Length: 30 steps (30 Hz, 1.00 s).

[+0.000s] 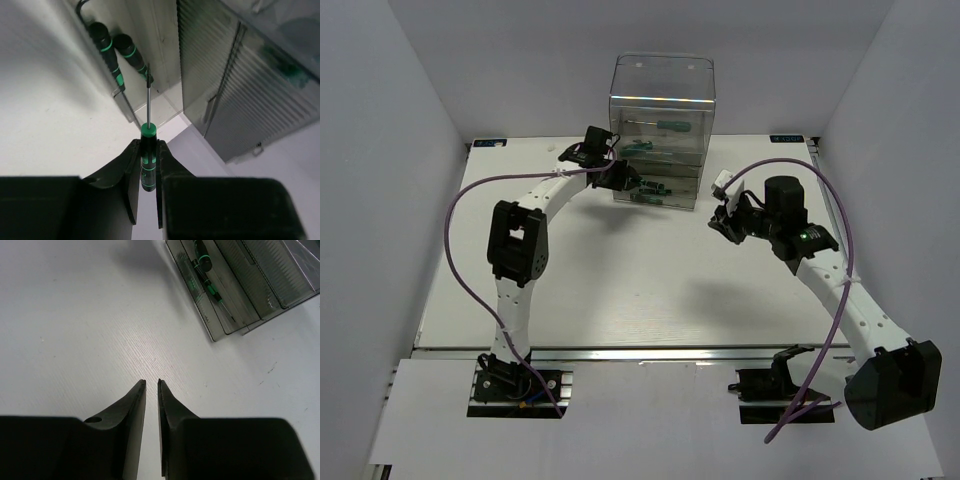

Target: Sort the tools into containers

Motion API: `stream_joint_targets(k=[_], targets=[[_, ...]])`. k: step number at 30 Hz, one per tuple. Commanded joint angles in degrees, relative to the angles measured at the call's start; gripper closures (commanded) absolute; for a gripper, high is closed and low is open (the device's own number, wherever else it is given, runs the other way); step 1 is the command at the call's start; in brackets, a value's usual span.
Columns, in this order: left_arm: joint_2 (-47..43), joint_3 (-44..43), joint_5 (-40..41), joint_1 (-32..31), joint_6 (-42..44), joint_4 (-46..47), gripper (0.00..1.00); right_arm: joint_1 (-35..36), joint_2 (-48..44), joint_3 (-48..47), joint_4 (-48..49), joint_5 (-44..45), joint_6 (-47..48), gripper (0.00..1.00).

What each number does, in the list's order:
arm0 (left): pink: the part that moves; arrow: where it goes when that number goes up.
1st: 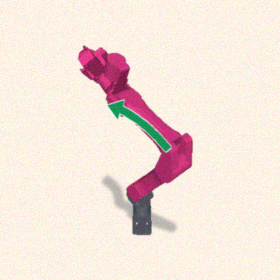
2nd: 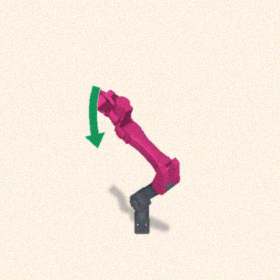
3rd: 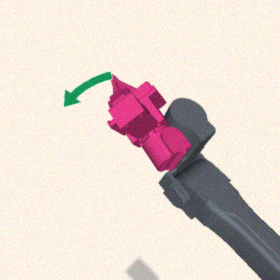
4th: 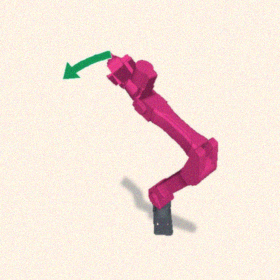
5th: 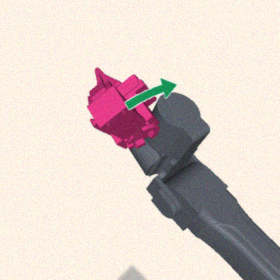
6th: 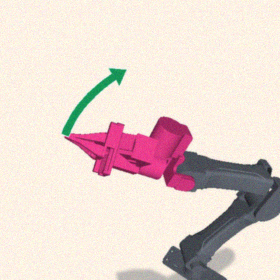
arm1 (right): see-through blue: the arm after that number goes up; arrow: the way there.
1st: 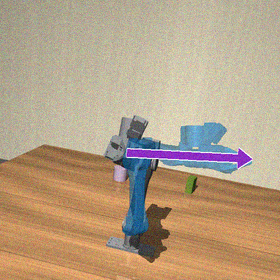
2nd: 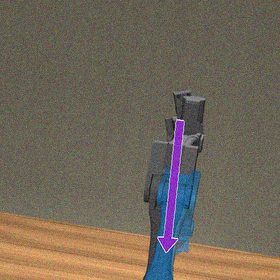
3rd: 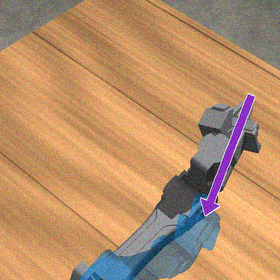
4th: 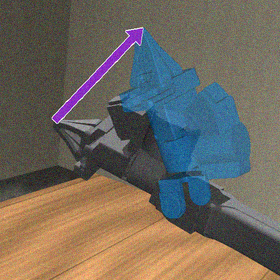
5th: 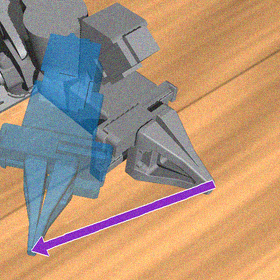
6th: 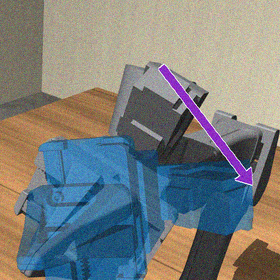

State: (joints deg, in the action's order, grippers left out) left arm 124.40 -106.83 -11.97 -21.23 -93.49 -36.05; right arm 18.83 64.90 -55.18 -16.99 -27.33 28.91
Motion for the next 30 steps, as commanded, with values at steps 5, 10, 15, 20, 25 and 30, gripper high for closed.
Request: stream_joint_targets(k=[5, 10, 15, 20, 25, 30], targets=[[7.51, -6.36, 0.89, -0.21, -6.43, 6.6, 0.94, -0.72, -1.62, 0.68, 0.56, -0.35, 0.27, 0.78], [10.16, -9.8, 0.28, -0.3, -7.58, 8.01, 0.63, -0.81, -2.94, 2.09, 0.12, -0.18, 0.8, 0.77], [8.23, -7.45, -0.42, -0.3, -7.67, 10.29, 0.58, -0.9, -3.12, 3.06, -0.85, -1.84, 2.2, 0.75], [3.14, 1.16, -4.02, -0.3, -7.58, 18.01, 0.56, -0.9, -1.1, 2.45, -4.09, -6.58, 7.65, 0.72], [-5.81, 15.45, -7.01, -0.3, -6.7, 29.61, 0.78, -0.81, 1.45, 2.62, -4.54, -10.98, 13.71, 0.95], [-22.51, 35.08, -9.39, 0.23, -2.15, 48.35, 1.0, -0.2, 8.63, 1.04, -7.35, -18.37, 29.27, 1.0]])
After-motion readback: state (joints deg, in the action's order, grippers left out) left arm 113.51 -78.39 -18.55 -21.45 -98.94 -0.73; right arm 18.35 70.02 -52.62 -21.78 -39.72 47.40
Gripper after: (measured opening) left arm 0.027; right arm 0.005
